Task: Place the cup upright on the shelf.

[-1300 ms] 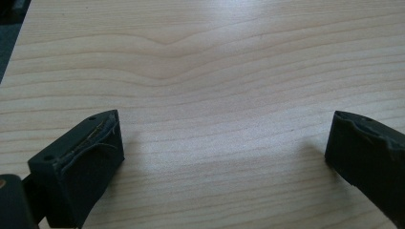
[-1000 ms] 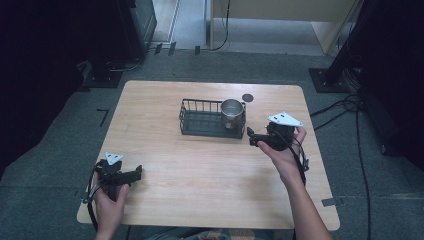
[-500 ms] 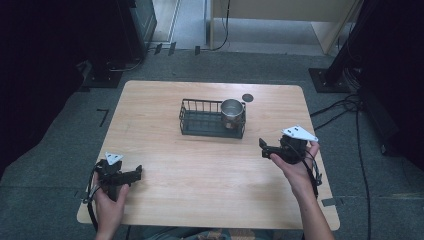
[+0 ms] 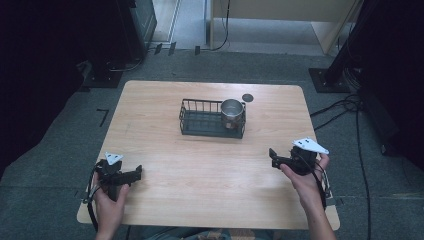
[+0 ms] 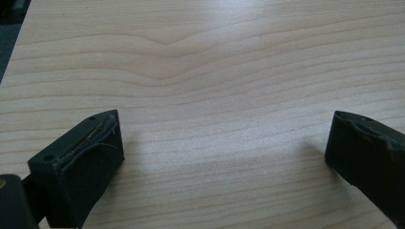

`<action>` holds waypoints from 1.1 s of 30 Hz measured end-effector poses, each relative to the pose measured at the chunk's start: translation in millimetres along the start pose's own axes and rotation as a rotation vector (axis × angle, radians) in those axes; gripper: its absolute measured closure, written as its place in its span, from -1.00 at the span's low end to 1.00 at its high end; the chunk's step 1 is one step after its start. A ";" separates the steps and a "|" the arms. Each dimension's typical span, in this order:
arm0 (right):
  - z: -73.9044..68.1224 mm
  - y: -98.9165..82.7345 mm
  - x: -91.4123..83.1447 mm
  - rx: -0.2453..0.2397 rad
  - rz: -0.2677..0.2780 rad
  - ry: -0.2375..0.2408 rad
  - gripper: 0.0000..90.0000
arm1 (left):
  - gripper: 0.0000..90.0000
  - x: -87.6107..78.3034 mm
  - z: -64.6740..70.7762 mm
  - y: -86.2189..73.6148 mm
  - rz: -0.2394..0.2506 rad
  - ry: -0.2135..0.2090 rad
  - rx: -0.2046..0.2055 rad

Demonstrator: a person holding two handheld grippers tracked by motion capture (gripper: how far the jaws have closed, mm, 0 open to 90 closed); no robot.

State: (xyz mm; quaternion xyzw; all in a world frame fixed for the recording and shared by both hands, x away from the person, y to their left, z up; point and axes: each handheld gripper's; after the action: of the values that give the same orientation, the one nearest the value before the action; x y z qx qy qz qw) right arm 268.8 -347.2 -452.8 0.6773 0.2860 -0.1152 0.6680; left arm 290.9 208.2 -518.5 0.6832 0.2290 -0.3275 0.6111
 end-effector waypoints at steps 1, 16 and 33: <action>1.0 -2.1 -0.6 0.003 -0.001 -0.003 -1.00 | -1.00 0.0 0.0 0.0 -0.001 0.000 0.000; 19.4 -35.4 -14.3 0.043 -0.041 -0.041 -1.00 | -1.00 0.0 0.0 0.0 0.000 0.000 0.000; 42.7 -78.2 -24.9 0.088 -0.116 -0.100 -1.00 | -1.00 0.0 0.0 0.0 0.000 0.000 0.000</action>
State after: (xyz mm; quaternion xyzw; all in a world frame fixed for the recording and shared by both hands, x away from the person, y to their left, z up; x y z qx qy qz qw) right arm 216.0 -398.9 -508.5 0.6818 0.2855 -0.2000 0.6431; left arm 290.9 208.2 -518.5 0.6832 0.2290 -0.3275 0.6112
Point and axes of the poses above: each handheld gripper's, and its own axes: x roughly forward along the jaws, y roughly out of its top, z roughly to its right, and after that the axes turned 2 degrees about y, right-handed
